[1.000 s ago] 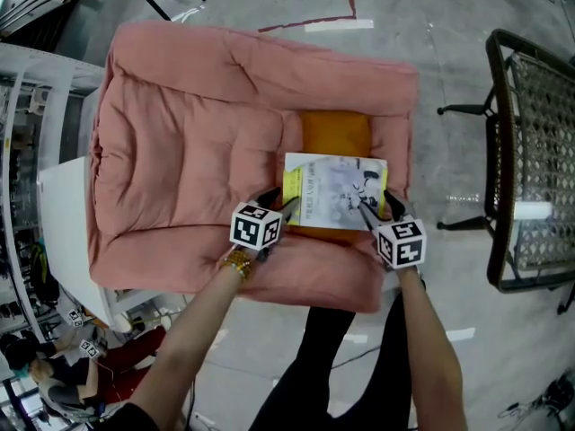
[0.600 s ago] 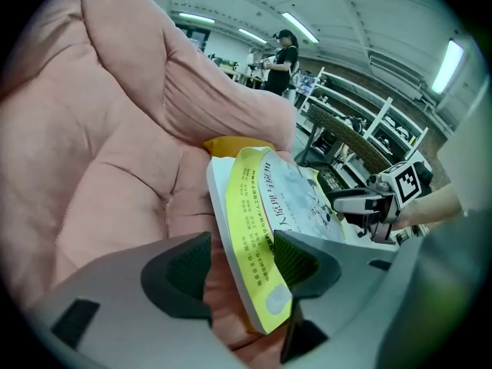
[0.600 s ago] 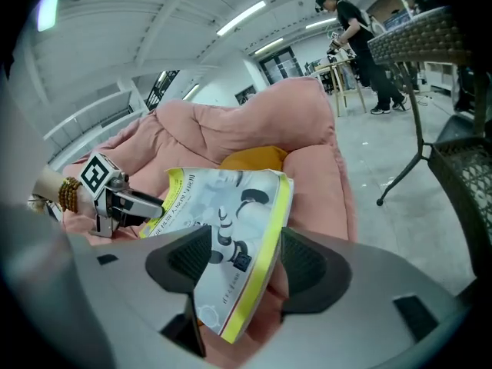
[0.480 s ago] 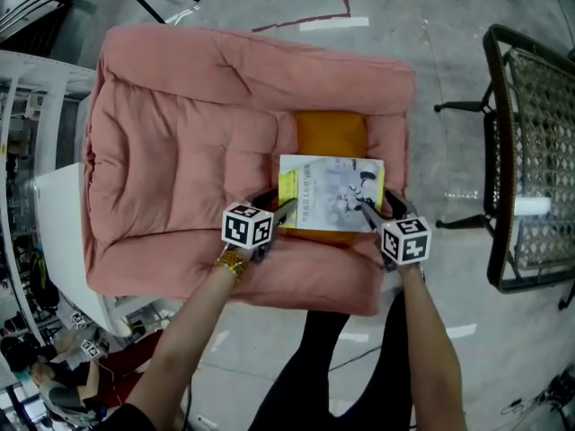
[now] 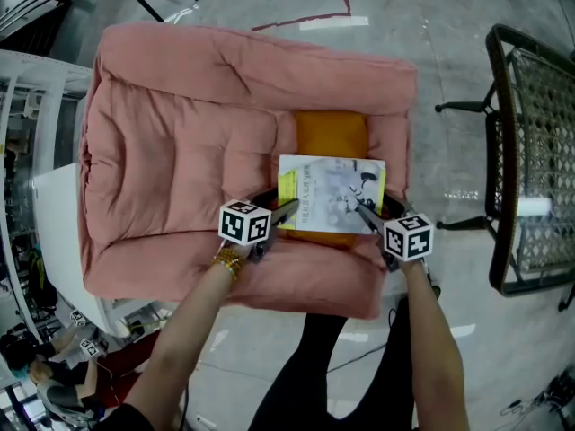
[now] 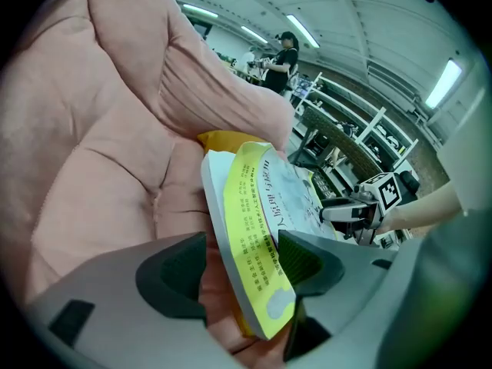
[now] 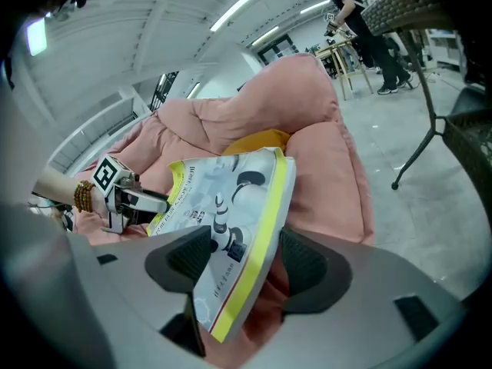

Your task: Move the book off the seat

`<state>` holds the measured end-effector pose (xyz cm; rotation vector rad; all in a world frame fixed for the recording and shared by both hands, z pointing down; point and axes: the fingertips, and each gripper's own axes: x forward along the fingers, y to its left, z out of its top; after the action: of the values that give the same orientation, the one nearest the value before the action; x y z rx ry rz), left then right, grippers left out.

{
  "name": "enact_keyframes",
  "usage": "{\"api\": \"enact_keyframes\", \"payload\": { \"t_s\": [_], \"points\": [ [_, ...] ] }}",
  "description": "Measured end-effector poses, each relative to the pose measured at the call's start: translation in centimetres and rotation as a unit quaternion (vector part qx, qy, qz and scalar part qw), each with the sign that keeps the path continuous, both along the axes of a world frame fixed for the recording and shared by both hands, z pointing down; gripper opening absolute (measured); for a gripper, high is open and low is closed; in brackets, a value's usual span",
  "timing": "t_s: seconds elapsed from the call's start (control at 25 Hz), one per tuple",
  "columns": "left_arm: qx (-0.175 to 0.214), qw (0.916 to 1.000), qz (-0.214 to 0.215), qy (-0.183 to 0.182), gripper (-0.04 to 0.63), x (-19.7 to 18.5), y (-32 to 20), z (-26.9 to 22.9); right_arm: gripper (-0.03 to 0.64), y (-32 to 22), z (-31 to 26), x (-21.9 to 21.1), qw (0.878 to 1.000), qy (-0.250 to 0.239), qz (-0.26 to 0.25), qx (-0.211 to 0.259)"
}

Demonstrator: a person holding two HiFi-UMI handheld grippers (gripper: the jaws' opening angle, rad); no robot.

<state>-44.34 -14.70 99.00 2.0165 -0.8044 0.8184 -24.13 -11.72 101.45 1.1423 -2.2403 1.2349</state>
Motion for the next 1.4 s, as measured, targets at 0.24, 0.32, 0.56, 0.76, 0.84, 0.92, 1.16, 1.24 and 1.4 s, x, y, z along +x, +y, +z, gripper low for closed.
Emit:
{"api": "enact_keyframes", "payload": {
  "t_s": [0.24,0.32,0.56,0.76,0.84,0.92,1.16,1.24,1.4],
  "points": [
    [-0.012,0.9997,-0.002,0.022,0.298,0.0,0.0,0.3,0.290,0.0,0.9,-0.2,0.999,-0.037,0.002,-0.022],
    [-0.021,0.9992,-0.006,0.032,0.298,0.0,0.1,0.4,0.290,0.0,1.1,-0.3,0.998,-0.050,-0.003,-0.029],
    [-0.052,0.9966,-0.011,0.063,0.298,0.5,0.3,1.0,0.290,0.0,1.6,-0.8,0.996,-0.081,-0.019,-0.046],
    [-0.051,0.9972,-0.015,0.052,0.291,1.4,-0.1,1.2,0.288,-0.6,1.2,-0.9,0.992,-0.115,0.018,-0.057],
    [-0.051,0.9973,-0.024,0.046,0.284,1.3,-0.1,1.3,0.281,-0.5,1.0,-1.1,0.990,-0.123,0.025,-0.059],
    [-0.047,0.9977,-0.032,0.037,0.273,1.1,-0.1,1.2,0.273,-0.4,0.7,-1.2,0.991,-0.118,0.024,-0.058],
    [-0.026,0.9980,-0.056,0.015,0.207,0.8,-0.4,0.2,0.219,-0.4,-0.4,-0.9,0.993,-0.098,0.018,-0.057],
    [-0.020,0.9979,-0.062,0.005,0.190,0.7,-0.5,-0.2,0.213,-0.5,-0.9,-1.0,0.994,-0.089,0.015,-0.062],
    [-0.010,0.9977,-0.066,-0.013,0.179,0.8,-0.6,-0.9,0.192,-0.6,-1.7,-0.8,0.995,-0.072,0.012,-0.067]
  ]
}}
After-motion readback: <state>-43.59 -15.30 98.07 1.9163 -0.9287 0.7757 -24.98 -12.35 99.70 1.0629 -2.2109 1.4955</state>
